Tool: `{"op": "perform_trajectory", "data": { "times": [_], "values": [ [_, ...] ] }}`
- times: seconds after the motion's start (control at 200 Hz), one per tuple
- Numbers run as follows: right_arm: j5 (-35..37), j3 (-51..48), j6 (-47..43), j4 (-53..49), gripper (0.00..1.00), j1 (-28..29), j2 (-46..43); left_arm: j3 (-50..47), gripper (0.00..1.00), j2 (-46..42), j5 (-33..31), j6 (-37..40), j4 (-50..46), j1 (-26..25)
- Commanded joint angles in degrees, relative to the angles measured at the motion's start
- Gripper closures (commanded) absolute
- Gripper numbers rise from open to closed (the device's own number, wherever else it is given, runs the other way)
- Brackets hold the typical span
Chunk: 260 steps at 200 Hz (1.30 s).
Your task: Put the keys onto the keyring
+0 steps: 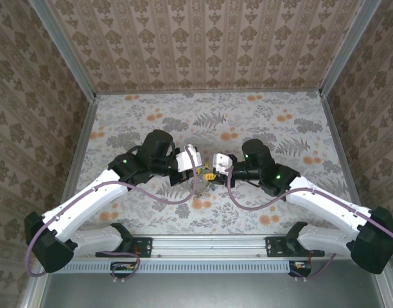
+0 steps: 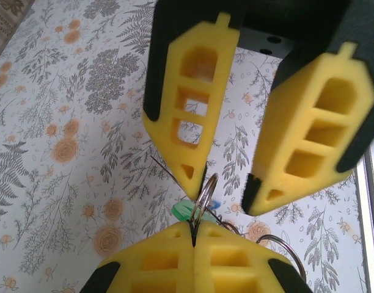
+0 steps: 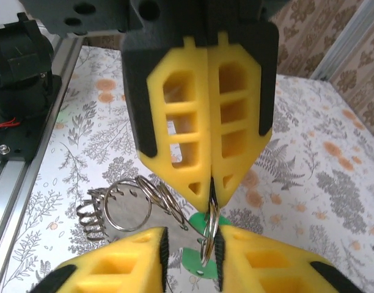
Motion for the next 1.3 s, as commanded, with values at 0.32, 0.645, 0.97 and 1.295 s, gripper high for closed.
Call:
{"op": "perform_trajectory", "data": {
  "times": [0.32, 0.645, 0.97, 1.295],
  "values": [
    [1.51, -2.13, 8.27, 9.8, 1.0, 0.03, -1.48, -1.27, 0.96, -2.04, 5.96, -0.73, 4.11, 0.79],
    [-2.93, -11.12, 23.62, 34.52, 1.0, -1.07, -1.58, -10.01, 0.57, -9.73, 10.82, -7.89, 13.91, 6.14],
    [-5.17, -12.64, 24.38, 39.23, 1.0, -0.32, -0.52, -10.67, 0.56, -10.26, 12.4, -9.48, 18.42, 6.45],
    [-6.94, -11.92, 23.2, 39.32, 1.0, 0.14, 0.46, -10.74, 0.71, -9.25, 15.21, -8.42, 18.4, 6.44]
  ]
}}
